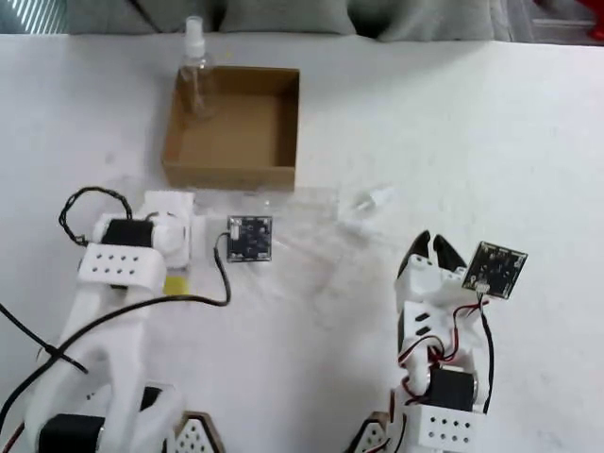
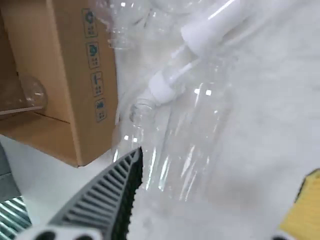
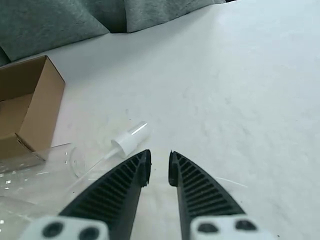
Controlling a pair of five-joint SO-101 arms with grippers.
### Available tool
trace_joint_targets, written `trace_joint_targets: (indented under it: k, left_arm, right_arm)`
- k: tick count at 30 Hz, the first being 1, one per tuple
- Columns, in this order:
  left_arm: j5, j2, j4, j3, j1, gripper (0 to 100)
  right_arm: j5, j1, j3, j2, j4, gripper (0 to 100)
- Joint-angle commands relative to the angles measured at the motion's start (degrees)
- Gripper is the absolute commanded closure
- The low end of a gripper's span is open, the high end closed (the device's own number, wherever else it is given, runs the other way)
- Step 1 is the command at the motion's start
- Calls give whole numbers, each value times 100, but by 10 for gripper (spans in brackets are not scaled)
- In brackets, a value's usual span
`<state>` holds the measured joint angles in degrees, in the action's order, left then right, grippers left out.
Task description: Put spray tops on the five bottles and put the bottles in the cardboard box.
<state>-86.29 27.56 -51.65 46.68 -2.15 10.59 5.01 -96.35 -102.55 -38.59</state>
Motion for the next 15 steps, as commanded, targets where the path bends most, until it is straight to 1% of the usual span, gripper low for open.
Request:
trace_joint_targets:
  k: [1, 5, 9, 15]
  left_arm:
    - [-97, 145, 360, -26, -40, 540]
    - [-88, 48, 659, -26, 154, 543]
    - [-53, -681, 659, -220, 286, 544]
    - [396, -1719, 615, -879, 312, 596]
  right_arm:
    - [-79, -75, -44, -66, -22, 949]
    - [-79, -75, -44, -66, -22, 949]
    - [-79, -66, -44, -66, -22, 949]
    - [-79, -66, -44, -66, -22, 949]
